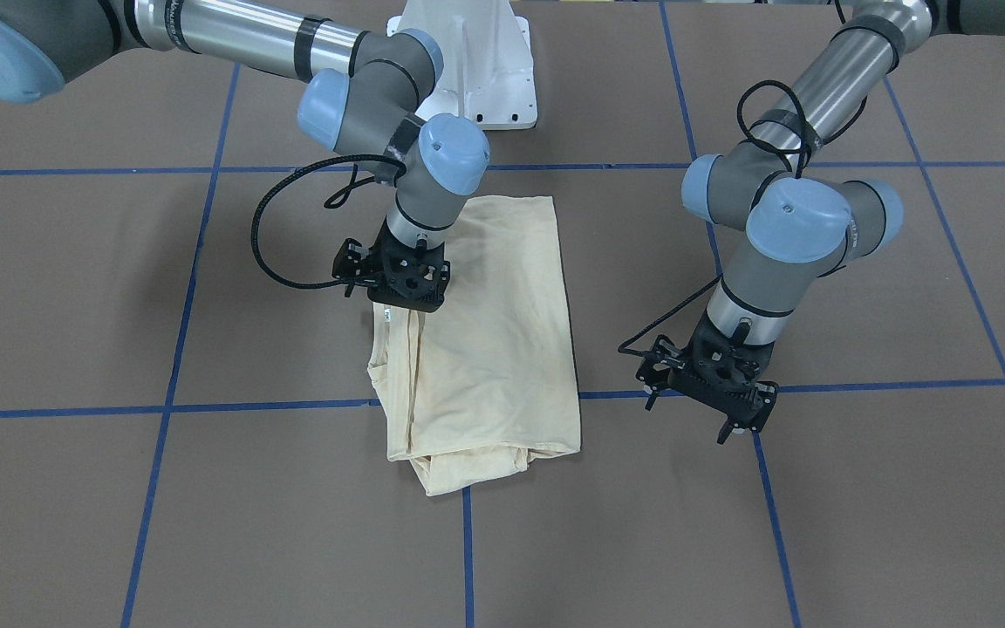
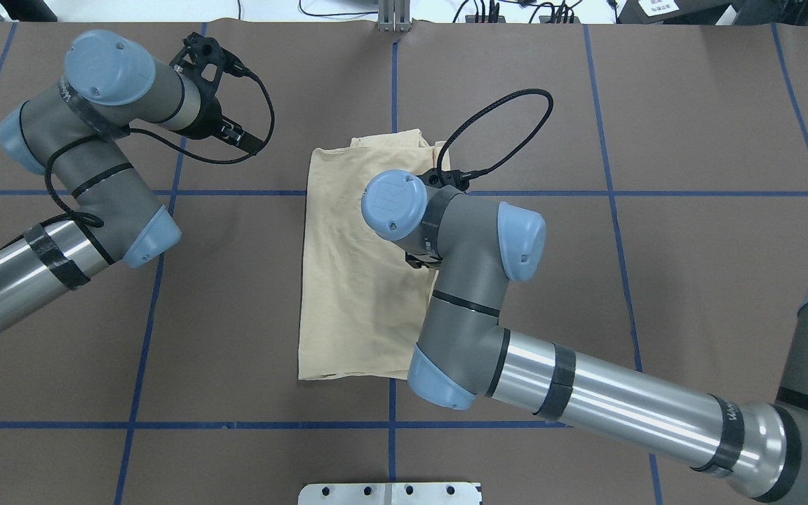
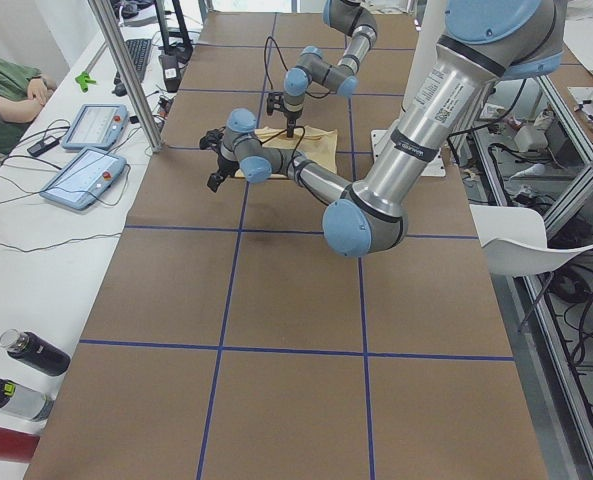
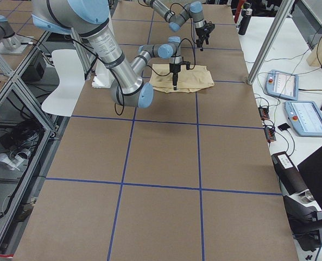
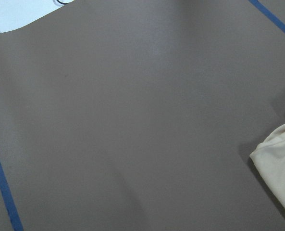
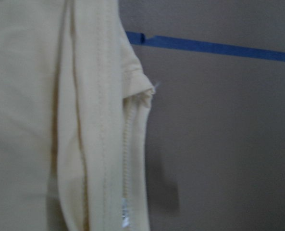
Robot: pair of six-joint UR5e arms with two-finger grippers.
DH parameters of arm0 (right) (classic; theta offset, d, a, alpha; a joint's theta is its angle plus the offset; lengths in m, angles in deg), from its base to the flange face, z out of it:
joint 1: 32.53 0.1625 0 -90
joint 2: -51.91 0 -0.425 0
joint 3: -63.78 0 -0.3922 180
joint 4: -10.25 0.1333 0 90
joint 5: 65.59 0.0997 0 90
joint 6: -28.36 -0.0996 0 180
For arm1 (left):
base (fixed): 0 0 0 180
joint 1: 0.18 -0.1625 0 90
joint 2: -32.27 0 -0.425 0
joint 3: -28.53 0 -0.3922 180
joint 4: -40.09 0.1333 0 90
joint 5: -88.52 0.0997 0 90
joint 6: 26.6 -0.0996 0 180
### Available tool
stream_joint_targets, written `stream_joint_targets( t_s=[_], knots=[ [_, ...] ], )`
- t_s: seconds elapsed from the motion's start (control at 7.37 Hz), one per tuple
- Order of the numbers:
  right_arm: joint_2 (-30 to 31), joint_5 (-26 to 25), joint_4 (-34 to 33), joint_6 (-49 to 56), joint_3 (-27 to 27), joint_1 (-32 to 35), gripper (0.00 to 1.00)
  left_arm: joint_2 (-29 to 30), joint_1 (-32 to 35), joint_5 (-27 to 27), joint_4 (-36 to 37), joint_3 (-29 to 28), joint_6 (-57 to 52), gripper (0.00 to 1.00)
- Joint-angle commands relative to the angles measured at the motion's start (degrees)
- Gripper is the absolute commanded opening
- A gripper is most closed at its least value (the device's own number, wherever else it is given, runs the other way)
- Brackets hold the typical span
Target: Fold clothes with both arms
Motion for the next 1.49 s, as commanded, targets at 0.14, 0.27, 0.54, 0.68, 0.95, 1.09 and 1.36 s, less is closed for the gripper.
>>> stream_joint_targets(
  t_s=[0.14,0.27,0.54,0.68,0.95,1.09,1.36],
  knots=[
    [15.6,-0.5,-1.7,11.1,-15.6,3.0,1.00,0.0,0.0,0.0,0.0,-0.1,0.0,1.00],
    [17.1,-0.4,-1.0,11.7,-16.9,3.4,1.00,0.0,0.0,0.0,0.0,0.0,0.0,1.00],
    [17.3,2.1,7.0,5.5,-19.0,5.5,1.00,0.0,-0.1,-0.1,0.1,1.5,2.4,1.00],
    [18.8,3.4,16.9,-2.1,-19.1,5.8,1.00,-0.8,-1.0,-1.6,0.1,3.9,9.2,1.00],
    [26.9,4.9,42.5,-11.9,-19.1,5.9,1.00,-4.9,-6.2,-3.3,0.3,13.6,26.1,1.00],
    [30.6,5.0,48.6,-14.1,-19.1,5.9,1.00,-7.4,-9.9,-2.9,0.3,18.9,33.4,1.00],
    [31.4,4.8,49.0,-15.5,-19.2,5.9,1.00,-13.6,-17.2,-0.6,0.4,28.4,41.6,1.00]
  ],
)
